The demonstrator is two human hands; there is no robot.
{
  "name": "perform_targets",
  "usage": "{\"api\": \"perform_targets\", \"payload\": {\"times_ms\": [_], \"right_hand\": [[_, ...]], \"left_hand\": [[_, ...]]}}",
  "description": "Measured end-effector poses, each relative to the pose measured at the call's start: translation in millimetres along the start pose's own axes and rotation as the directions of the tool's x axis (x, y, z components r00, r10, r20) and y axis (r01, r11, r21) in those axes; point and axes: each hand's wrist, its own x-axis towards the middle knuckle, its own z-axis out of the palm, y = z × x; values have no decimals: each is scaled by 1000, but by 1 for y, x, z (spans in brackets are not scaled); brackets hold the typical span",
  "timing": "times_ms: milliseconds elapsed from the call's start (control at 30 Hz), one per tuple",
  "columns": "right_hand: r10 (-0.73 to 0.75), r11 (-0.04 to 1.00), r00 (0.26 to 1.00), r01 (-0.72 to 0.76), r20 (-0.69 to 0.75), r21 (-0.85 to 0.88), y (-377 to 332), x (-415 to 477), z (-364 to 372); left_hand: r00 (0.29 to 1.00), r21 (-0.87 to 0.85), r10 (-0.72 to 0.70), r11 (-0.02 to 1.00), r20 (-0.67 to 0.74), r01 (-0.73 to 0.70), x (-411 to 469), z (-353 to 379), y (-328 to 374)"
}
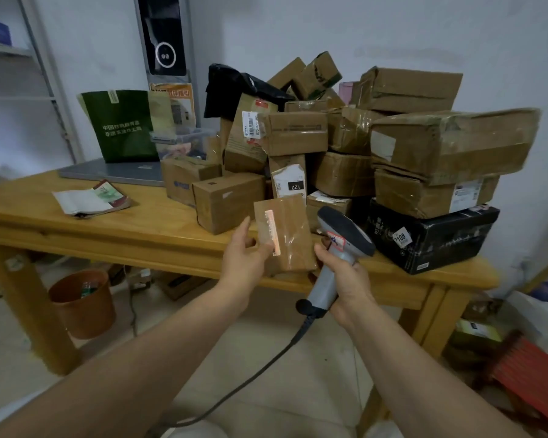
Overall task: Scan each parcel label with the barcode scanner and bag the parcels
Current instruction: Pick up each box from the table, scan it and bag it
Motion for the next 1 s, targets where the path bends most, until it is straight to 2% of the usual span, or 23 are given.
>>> {"api": "perform_targets", "payload": {"times_ms": [100, 233, 333, 433, 534, 634, 700, 834, 1000], "right_hand": [[-4, 1000, 1000, 4, -10, 12, 9, -5, 4], [-28, 999, 999, 29, 27, -29, 21, -13, 12], [-33, 998, 998, 37, 59, -58, 26, -20, 18], [-32, 992, 992, 46, 118, -114, 28, -26, 23], [-56, 982, 987, 82, 150, -172, 28, -35, 26], [-4, 978, 959, 63, 283, -200, 29, -44, 29], [50, 962, 935, 50, 352, -268, 30, -53, 35], [159, 913, 905, 18, 395, -408, 36, -65, 53], [274, 850, 855, 1, 442, -527, 48, -80, 70]], "left_hand": [[999, 232, 23, 972, 42, -32, -9, -3, 3], [965, 298, -249, 930, 81, 215, -13, -5, 3], [953, 331, -302, 901, 15, 280, -5, -16, -9], [970, 285, -243, 931, 14, 229, -8, -33, -18], [981, 131, -189, 974, 34, 183, -10, -58, -19], [983, 56, -183, 981, -11, 183, -9, -95, -9], [980, 53, -194, 979, -38, 196, -11, -119, 0], [983, 50, -158, 985, -92, 163, -15, -159, 14], [977, 160, -99, 978, -187, 130, -17, -198, 18]]}}
